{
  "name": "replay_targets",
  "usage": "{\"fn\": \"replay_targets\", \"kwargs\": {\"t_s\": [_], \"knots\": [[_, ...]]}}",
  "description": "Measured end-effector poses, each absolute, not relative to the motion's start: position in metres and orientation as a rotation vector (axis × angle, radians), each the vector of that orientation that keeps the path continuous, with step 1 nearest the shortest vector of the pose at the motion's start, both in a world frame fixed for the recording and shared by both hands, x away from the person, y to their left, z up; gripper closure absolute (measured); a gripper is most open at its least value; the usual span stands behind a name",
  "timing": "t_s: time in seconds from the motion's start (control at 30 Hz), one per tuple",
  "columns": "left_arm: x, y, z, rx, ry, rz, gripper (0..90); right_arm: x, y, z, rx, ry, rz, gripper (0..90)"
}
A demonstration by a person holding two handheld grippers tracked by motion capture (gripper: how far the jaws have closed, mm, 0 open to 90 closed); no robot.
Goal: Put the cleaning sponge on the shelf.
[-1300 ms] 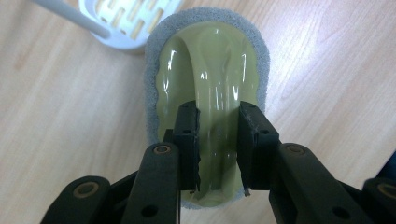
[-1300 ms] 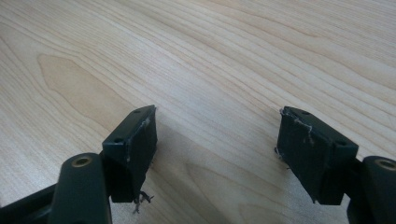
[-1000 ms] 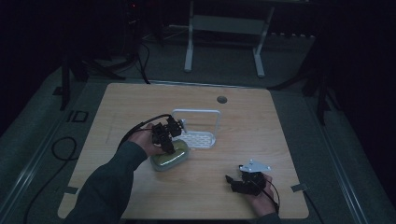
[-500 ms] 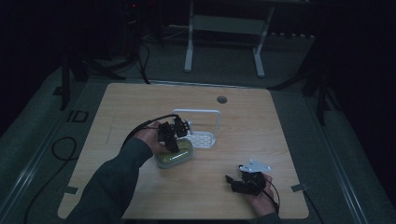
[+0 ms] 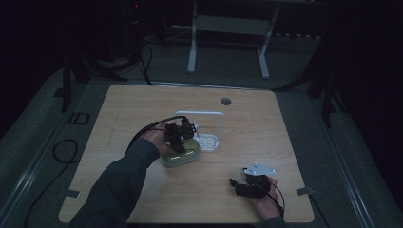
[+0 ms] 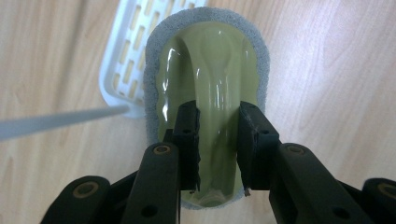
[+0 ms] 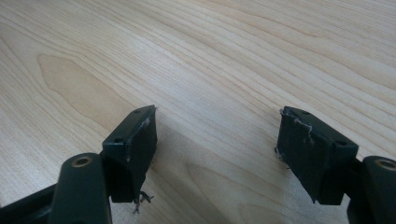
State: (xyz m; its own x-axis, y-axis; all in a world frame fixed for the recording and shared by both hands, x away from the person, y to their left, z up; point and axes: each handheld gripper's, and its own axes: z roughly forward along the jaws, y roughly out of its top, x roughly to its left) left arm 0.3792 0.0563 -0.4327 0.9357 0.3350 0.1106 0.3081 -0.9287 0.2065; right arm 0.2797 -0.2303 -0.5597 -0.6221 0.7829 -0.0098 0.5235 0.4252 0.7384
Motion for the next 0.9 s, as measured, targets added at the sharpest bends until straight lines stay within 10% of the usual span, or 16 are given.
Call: {"fn": "replay_targets", "kwargs": {"t_s": [0.9], "knots": [[0.382, 0.036, -0.426, 2.941, 0.256, 0.27, 71.5, 0.28, -0.23, -0.56, 1.119, 2.331, 1.022, 28.1]]}}
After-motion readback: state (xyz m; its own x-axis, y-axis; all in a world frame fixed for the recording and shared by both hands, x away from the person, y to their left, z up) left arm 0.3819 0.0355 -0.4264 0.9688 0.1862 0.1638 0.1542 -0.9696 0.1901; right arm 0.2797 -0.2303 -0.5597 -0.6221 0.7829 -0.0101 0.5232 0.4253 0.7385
